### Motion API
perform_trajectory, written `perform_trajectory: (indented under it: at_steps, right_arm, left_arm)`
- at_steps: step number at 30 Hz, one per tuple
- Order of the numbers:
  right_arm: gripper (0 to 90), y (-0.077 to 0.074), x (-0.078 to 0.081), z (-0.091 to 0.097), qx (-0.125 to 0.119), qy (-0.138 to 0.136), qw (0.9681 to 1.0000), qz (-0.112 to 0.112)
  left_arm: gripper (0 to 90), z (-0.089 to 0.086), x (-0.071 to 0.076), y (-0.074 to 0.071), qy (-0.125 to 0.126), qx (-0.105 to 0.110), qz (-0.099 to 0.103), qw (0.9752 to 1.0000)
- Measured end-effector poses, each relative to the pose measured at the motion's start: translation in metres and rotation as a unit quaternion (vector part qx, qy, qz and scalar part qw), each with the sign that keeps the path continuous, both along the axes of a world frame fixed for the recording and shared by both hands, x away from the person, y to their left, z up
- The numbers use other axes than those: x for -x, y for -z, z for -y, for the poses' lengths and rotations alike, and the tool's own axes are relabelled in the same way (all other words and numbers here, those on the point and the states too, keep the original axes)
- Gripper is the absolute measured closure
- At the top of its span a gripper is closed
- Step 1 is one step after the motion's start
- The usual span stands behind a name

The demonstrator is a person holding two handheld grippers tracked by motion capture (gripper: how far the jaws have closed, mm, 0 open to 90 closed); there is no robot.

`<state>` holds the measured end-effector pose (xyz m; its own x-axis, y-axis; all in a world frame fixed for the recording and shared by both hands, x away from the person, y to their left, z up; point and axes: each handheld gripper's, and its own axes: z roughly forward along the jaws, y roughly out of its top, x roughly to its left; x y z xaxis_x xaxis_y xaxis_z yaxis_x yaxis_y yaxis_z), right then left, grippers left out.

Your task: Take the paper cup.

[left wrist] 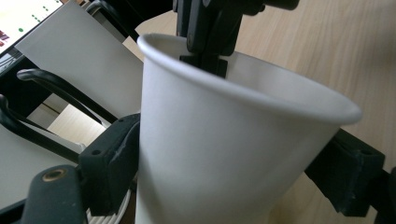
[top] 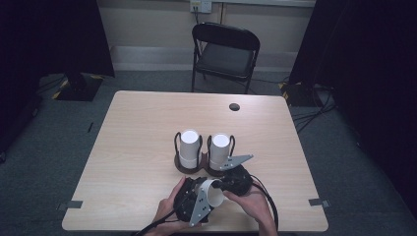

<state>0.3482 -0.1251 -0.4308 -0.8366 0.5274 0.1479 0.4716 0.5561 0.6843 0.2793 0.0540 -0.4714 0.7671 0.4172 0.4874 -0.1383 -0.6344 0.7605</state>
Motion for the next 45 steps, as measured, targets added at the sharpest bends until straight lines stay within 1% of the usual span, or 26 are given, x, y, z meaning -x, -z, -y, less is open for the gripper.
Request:
perform_trajectory:
  at_steps: [1, 3, 4, 6, 7, 9, 11, 12, 13, 14, 15, 17, 18, 20, 22, 24, 27, 29, 31, 33, 34, 37, 41, 42, 44, 45]
  right_arm:
    - [88.9, 0.0, 0.0, 0.0, 0.0, 0.001, 1.0, -0.003]
    - [88.8, 0.001, -0.001, -0.001, 0.0, 0.002, 1.0, -0.008]
    - [88.8, 0.001, -0.001, -0.001, 0.002, 0.0, 0.9999, -0.01]
    - [88.2, 0.001, -0.001, -0.003, 0.002, -0.001, 0.9999, -0.013]
    - [87.9, 0.002, -0.001, -0.005, 0.004, -0.002, 0.9999, -0.013]
    - [88.2, 0.003, -0.001, -0.007, 0.006, -0.002, 0.9999, -0.016]
    - [87.6, 0.004, -0.001, -0.008, 0.002, -0.003, 0.9998, -0.02]
    - [87.6, 0.004, -0.001, -0.009, 0.004, -0.003, 0.9998, -0.02]
    - [88.1, 0.004, 0.0, -0.009, 0.004, -0.002, 0.9999, -0.015]
    - [88.4, 0.003, 0.0, -0.009, 0.001, -0.001, 0.9999, -0.014]
    - [88.3, 0.003, 0.0, -0.009, 0.0, 0.0, 0.9999, -0.016]
    - [88.0, 0.003, 0.0, -0.01, 0.001, -0.003, 0.9998, -0.018]
    - [87.9, 0.003, 0.0, -0.011, 0.004, -0.002, 0.9998, -0.019]
    - [87.8, 0.004, 0.001, -0.012, 0.007, -0.002, 0.9998, -0.019]
    - [87.7, 0.004, 0.001, -0.011, 0.006, 0.0, 0.9998, -0.017]
    - [87.7, 0.003, 0.001, -0.009, 0.002, 0.004, 0.9999, -0.017]
    - [85.8, 0.003, 0.001, -0.008, 0.001, 0.01, 0.9999, -0.013]
    - [84.4, 0.003, 0.001, -0.006, -0.013, 0.018, 0.9997, -0.013]
    - [83.1, 0.002, 0.002, -0.003, -0.015, 0.026, 0.9995, -0.01]
    - [80.9, 0.001, 0.003, 0.0, -0.023, 0.033, 0.9992, -0.007]
    - [79.6, 0.0, 0.003, 0.002, -0.024, 0.036, 0.999, -0.006]
    - [77.7, -0.002, 0.005, 0.005, -0.034, 0.042, 0.9985, 0.001]
    - [75.2, -0.004, 0.007, 0.007, -0.046, 0.051, 0.9976, 0.012]
    - [74.4, -0.004, 0.008, 0.008, -0.051, 0.055, 0.9971, 0.014]
    - [72.3, -0.004, 0.009, 0.008, -0.055, 0.066, 0.9961, 0.02]
    - [72.9, -0.004, 0.01, 0.009, -0.058, 0.065, 0.9959, 0.023]
  left_arm:
    - [17.6, 0.001, 0.0, 0.0, -0.002, 0.002, 0.004, 1.0]
    - [18.2, 0.003, 0.001, -0.001, 0.001, -0.004, 0.008, 1.0]
    - [18.4, 0.004, 0.001, -0.001, 0.002, -0.002, 0.007, 1.0]
    - [18.2, 0.006, 0.002, -0.001, 0.0, 0.002, 0.009, 1.0]
    - [18.0, 0.006, 0.002, -0.002, 0.004, 0.003, 0.015, 0.9999]
    - [19.0, 0.006, 0.003, -0.004, -0.001, 0.014, 0.017, 0.9998]
    - [18.9, 0.005, 0.002, -0.006, 0.001, 0.02, 0.013, 0.9997]
    - [19.2, 0.004, 0.002, -0.006, 0.001, 0.017, 0.01, 0.9998]
    - [19.5, 0.004, 0.001, -0.005, 0.002, 0.02, 0.009, 0.9998]
    - [19.6, 0.003, 0.001, -0.005, 0.002, 0.03, 0.008, 0.9995]
    - [19.7, 0.002, 0.0, -0.005, 0.005, 0.033, 0.005, 0.9994]
    - [19.4, 0.002, 0.001, -0.005, 0.003, 0.032, 0.004, 0.9995]
    - [19.6, 0.002, 0.001, -0.006, 0.005, 0.024, 0.002, 0.9997]
    - [19.7, 0.002, 0.0, -0.005, 0.003, 0.027, -0.002, 0.9996]
    - [20.5, 0.002, 0.0, -0.005, 0.003, 0.033, -0.012, 0.9994]
    - [21.2, 0.003, -0.001, -0.004, -0.002, 0.046, -0.013, 0.9989]
    - [22.1, 0.004, -0.002, -0.005, -0.009, 0.054, -0.023, 0.9983]
    - [22.6, 0.005, -0.002, -0.004, -0.013, 0.072, -0.026, 0.997]
    - [22.7, 0.005, -0.004, -0.004, -0.017, 0.081, -0.033, 0.996]
    - [22.8, 0.003, -0.005, -0.006, -0.02, 0.074, -0.032, 0.9965]
    - [22.9, 0.003, -0.005, -0.006, -0.023, 0.083, -0.034, 0.9957]
    - [22.9, 0.003, -0.006, -0.006, -0.026, 0.09, -0.039, 0.9948]
    - [22.9, 0.0, -0.007, -0.006, -0.029, 0.092, -0.041, 0.9945]
    - [22.9, -0.001, -0.008, -0.006, -0.028, 0.095, -0.044, 0.9941]
    - [23.0, -0.001, -0.008, -0.005, -0.03, 0.109, -0.052, 0.9922]
    - [22.9, -0.001, -0.008, -0.005, -0.033, 0.111, -0.053, 0.9919]
